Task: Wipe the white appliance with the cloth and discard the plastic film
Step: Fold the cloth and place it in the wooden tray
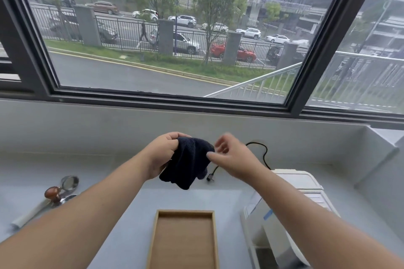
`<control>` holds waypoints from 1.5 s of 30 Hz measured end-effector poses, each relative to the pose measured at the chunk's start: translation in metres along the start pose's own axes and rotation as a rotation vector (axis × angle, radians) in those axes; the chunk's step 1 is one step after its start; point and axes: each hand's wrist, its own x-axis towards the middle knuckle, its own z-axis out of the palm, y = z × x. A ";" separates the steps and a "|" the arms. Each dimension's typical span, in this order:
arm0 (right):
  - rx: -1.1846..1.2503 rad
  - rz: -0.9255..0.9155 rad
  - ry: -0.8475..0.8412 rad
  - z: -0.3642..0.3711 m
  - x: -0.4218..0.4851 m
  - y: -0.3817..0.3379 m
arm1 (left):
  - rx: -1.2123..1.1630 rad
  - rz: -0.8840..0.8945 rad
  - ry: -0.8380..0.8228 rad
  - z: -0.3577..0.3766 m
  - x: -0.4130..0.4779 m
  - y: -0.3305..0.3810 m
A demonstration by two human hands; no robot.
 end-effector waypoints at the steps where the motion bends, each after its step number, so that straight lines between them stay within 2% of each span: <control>1: 0.083 0.038 0.051 0.000 0.003 0.002 | -0.049 -0.003 -0.039 -0.003 -0.002 0.003; 2: 0.179 0.081 0.038 0.000 0.005 0.003 | -0.097 -0.004 -0.078 -0.006 -0.003 0.004; 4: 0.391 0.156 -0.093 0.002 0.007 0.003 | -0.201 -0.014 -0.165 -0.009 -0.005 0.008; 7: 0.739 0.162 -0.384 0.017 0.005 0.006 | -0.302 -0.088 -0.314 -0.009 -0.008 0.011; 9: 0.895 0.162 -0.480 0.028 0.000 0.004 | -0.341 -0.163 -0.388 -0.010 -0.007 0.011; 11: 0.962 0.152 -0.487 0.036 -0.002 0.002 | -0.318 -0.180 -0.404 -0.010 -0.008 0.013; 15: 1.079 0.180 -0.390 0.047 0.000 0.002 | -0.090 -0.163 -0.229 -0.014 -0.003 0.007; 17: 1.078 0.215 -0.307 0.051 0.003 0.004 | -0.072 -0.178 -0.195 -0.018 0.001 0.000; 19: 1.048 0.267 -0.198 0.055 0.006 0.007 | -0.155 -0.213 -0.145 -0.025 0.003 -0.007; 22: 1.027 0.297 -0.108 0.062 0.010 0.015 | -0.197 -0.229 -0.192 -0.027 0.000 -0.020; 24: 1.001 0.299 -0.105 0.068 0.011 0.021 | -0.083 -0.169 -0.159 -0.018 0.001 -0.031; 28: 0.783 0.333 -0.067 0.079 0.010 0.038 | 0.097 -0.098 0.072 -0.005 0.007 -0.059; 32: 0.558 0.404 -0.070 0.092 0.005 0.062 | 0.179 -0.142 0.112 -0.006 0.010 -0.094; 41: 0.469 0.543 -0.138 0.145 -0.014 0.119 | 0.306 -0.316 0.128 -0.005 0.009 -0.180; 45: 0.439 0.588 -0.178 0.168 -0.023 0.143 | 0.441 -0.364 0.134 -0.008 0.006 -0.211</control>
